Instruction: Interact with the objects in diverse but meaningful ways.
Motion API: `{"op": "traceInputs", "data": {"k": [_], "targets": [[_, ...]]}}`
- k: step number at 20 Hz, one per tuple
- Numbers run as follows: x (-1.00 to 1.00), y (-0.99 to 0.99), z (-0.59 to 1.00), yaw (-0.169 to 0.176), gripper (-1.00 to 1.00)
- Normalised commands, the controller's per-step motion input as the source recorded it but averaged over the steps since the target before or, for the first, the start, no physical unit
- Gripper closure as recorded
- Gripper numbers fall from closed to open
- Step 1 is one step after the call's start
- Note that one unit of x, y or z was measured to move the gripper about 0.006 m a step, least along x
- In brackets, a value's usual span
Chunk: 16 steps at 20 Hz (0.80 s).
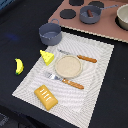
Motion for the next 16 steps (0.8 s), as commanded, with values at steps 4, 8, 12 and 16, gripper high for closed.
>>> {"op": "traceInputs", "data": {"k": [4, 8, 12, 16], "targets": [[0.06, -0.97, 0.21, 0.000, -1.00], [-0.07, -1.00, -0.07, 0.000, -1.00], [-0.33, -0.89, -0.41, 0.006, -1.00], [-0.39, -0.87, -0.47, 0.006, -1.00]]}}
